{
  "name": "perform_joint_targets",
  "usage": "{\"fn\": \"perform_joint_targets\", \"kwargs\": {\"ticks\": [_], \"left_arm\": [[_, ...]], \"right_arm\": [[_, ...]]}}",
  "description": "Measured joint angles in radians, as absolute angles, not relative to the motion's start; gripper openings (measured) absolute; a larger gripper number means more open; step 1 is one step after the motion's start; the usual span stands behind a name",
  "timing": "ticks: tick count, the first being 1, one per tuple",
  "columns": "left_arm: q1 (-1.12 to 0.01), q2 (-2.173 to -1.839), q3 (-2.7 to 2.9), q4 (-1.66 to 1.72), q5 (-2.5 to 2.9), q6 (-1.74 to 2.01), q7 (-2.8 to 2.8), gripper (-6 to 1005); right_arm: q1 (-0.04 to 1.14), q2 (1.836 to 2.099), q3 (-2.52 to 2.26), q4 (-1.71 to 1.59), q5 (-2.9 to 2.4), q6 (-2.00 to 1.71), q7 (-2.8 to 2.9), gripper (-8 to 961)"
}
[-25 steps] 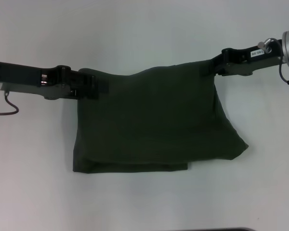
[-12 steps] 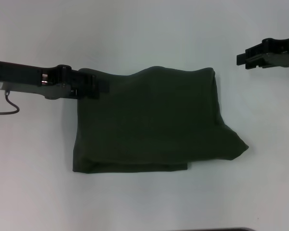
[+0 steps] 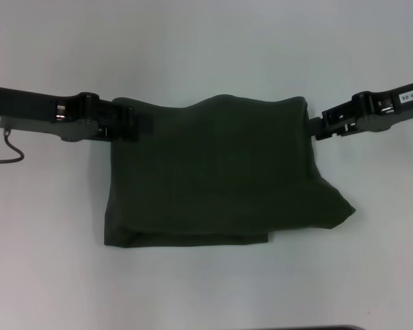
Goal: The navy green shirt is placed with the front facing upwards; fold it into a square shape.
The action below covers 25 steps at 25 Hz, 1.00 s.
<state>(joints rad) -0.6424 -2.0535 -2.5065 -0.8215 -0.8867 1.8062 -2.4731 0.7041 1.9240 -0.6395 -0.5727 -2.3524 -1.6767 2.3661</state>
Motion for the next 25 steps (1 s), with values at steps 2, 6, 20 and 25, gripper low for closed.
{"fn": "perform_joint_targets", "kwargs": {"ticks": [2,6,20,25], "left_arm": [[-0.640,-2.050,-2.507,-0.822,-0.887,1.802,-2.475,479],[-0.640,-2.042,-2.514,-0.822,-0.886,1.799,-2.474,478],[-0.652,-2.099,-2.464,-0.821,-0.877,1.761,-2.479,471],[-0.659,-2.106,-2.415,-0.805,-0.880,1.695,-2.501,470]], "right_arm": [[0.686,1.925,-0.638,-0.574,-2.295,-1.765,2.345,358],[0.672,1.937,-0.649,-0.575,-2.278,-1.856,2.338,356],[0.650,1.995,-0.710,-0.558,-2.295,-1.831,2.313,353],[0.629,2.000,-0.712,-0.557,-2.297,-1.808,2.316,353]]}}
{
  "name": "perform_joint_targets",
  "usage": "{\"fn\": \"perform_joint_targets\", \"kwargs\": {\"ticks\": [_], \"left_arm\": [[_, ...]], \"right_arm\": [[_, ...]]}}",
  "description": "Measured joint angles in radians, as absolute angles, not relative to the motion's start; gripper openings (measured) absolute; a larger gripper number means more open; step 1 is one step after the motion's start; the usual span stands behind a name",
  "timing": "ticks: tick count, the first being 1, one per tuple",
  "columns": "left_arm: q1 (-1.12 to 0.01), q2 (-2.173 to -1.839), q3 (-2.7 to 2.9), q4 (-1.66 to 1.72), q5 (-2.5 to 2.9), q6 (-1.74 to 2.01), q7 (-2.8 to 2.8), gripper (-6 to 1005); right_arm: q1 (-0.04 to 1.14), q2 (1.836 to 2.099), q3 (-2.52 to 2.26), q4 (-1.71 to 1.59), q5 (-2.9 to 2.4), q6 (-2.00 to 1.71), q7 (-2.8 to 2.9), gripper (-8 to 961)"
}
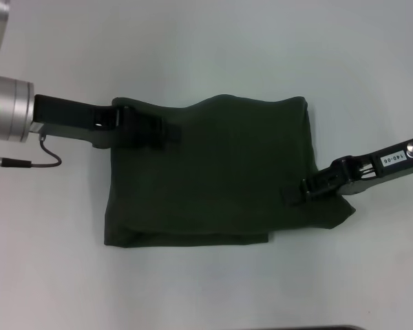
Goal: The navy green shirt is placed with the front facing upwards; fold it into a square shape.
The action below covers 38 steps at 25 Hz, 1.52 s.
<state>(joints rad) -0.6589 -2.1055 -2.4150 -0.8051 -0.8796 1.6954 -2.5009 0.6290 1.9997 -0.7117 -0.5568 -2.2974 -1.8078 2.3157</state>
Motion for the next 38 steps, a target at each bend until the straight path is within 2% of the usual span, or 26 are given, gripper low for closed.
{"fn": "perform_joint_targets", "kwargs": {"ticks": [6,17,30,34,38], "left_arm": [[-0.672,-2.113,-2.367,-0.774,-0.875,1.601,-2.547,471],[-0.671,-2.102,-2.291,-0.735,-0.875,1.540,-2.574,472],[-0.668,-2.087,-2.293,-0.743,-0.882,1.543,-2.576,472],[-0.674,-2.095,-2.291,-0.752,-0.887,1.577,-2.569,473],[-0.681,-2.122,-2.285,-0.752,-0.887,1.576,-2.560,473]], "right_arm": [[0.612,2.004,-0.715,-0.556,-2.326,-1.768,2.318,353],[0.608,2.017,-0.715,-0.542,-2.392,-1.729,2.321,352],[0.604,2.005,-0.700,-0.540,-2.421,-1.723,2.336,353],[0.604,1.993,-0.665,-0.554,-2.363,-1.777,2.328,353],[0.606,1.992,-0.668,-0.554,-2.346,-1.787,2.325,353]]}}
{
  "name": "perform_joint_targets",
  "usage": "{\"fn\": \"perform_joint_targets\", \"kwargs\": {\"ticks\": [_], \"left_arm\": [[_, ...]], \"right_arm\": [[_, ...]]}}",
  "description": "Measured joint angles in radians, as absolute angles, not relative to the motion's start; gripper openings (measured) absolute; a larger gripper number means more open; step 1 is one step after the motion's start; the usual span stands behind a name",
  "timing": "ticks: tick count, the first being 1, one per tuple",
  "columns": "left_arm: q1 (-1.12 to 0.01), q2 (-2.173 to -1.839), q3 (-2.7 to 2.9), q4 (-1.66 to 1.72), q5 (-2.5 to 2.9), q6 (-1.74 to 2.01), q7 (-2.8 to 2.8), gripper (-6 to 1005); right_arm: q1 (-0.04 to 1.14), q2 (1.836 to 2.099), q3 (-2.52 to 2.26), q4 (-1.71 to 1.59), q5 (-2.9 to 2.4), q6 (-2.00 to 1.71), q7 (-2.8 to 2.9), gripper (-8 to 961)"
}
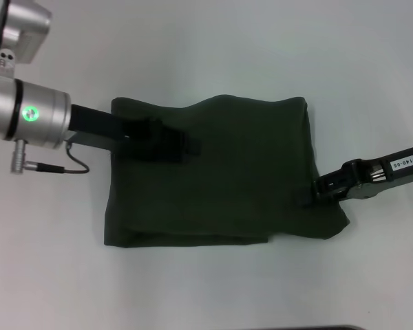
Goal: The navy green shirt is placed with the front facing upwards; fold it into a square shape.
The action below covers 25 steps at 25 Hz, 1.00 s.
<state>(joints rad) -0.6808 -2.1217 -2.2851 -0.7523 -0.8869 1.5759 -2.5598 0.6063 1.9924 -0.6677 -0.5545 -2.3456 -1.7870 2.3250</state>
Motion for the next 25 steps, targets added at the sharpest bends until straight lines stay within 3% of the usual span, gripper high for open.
{"fn": "perform_joint_targets", "kwargs": {"ticks": [6,18,25], "left_arm": [[-0.703,-2.137,-2.238,-0.730,-0.817,1.429,-2.612,472],[-0.672,-2.064,-2.317,-0.726,-0.807,1.380,-2.643,472],[-0.667,-2.073,-2.367,-0.751,-0.892,1.479,-2.594,472]], "right_arm": [[0.605,1.990,-0.667,-0.555,-2.348,-1.793,2.324,353],[0.596,1.984,-0.687,-0.548,-2.349,-1.763,2.325,353],[0.598,1.985,-0.689,-0.555,-2.340,-1.794,2.327,353]]}}
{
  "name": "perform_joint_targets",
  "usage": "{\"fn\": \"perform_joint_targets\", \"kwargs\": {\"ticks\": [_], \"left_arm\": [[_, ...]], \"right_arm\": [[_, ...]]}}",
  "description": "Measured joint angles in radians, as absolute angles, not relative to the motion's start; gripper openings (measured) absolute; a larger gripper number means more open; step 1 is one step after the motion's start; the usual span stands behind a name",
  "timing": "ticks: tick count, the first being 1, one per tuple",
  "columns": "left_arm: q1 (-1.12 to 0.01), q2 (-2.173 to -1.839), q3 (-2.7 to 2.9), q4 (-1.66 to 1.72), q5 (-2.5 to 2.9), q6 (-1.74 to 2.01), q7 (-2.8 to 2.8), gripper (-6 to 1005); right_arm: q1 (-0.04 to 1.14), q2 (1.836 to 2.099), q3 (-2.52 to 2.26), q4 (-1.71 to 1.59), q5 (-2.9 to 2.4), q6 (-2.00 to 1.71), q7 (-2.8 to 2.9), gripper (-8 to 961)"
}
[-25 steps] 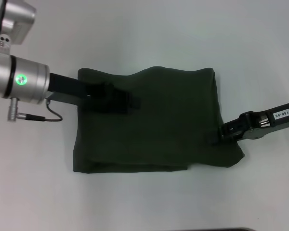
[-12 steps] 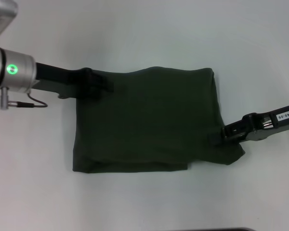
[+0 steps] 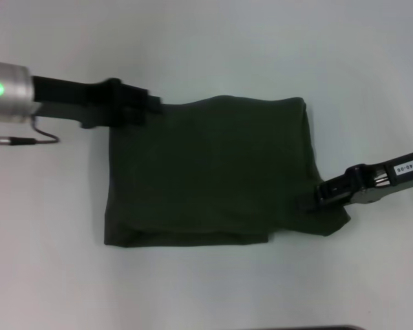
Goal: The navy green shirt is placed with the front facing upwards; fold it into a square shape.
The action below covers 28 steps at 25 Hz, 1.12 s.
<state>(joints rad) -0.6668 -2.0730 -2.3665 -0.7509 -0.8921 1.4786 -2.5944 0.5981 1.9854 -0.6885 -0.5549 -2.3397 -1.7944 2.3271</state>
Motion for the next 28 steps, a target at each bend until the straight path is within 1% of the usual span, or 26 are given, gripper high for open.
{"fn": "perform_joint_targets", "kwargs": {"ticks": [1,3,4,5,6,10,14,20,28], "left_arm": [[-0.672,-2.089,-2.356,-0.752,-0.900,1.489,-2.591,472],[-0.674,-2.094,-2.351,-0.752,-0.900,1.489,-2.591,472],[-0.684,-2.114,-2.328,-0.749,-0.899,1.483,-2.591,472],[-0.684,-2.114,-2.328,-0.749,-0.899,1.483,-2.591,472],[-0.706,-2.137,-2.286,-0.731,-0.897,1.457,-2.596,472],[-0.729,-2.158,-2.232,-0.712,-0.891,1.392,-2.618,473],[-0.735,-2.152,-2.209,-0.692,-0.886,1.335,-2.644,473],[-0.720,-2.130,-2.203,-0.685,-0.859,1.284,-2.683,473],[-0.706,-2.108,-2.212,-0.686,-0.825,1.257,-2.715,474]], "right_arm": [[0.600,1.988,-0.689,-0.553,-2.340,-1.795,2.326,353],[0.604,1.993,-0.698,-0.549,-2.345,-1.791,2.325,353],[0.605,1.995,-0.702,-0.548,-2.347,-1.788,2.325,353],[0.606,1.996,-0.705,-0.547,-2.347,-1.788,2.325,352],[0.606,1.997,-0.708,-0.547,-2.347,-1.787,2.325,352],[0.603,1.997,-0.709,-0.546,-2.347,-1.787,2.324,352],[0.595,1.996,-0.709,-0.546,-2.347,-1.787,2.324,352],[0.589,1.993,-0.711,-0.546,-2.347,-1.787,2.322,352],[0.590,1.993,-0.711,-0.546,-2.347,-1.787,2.322,352]]}}
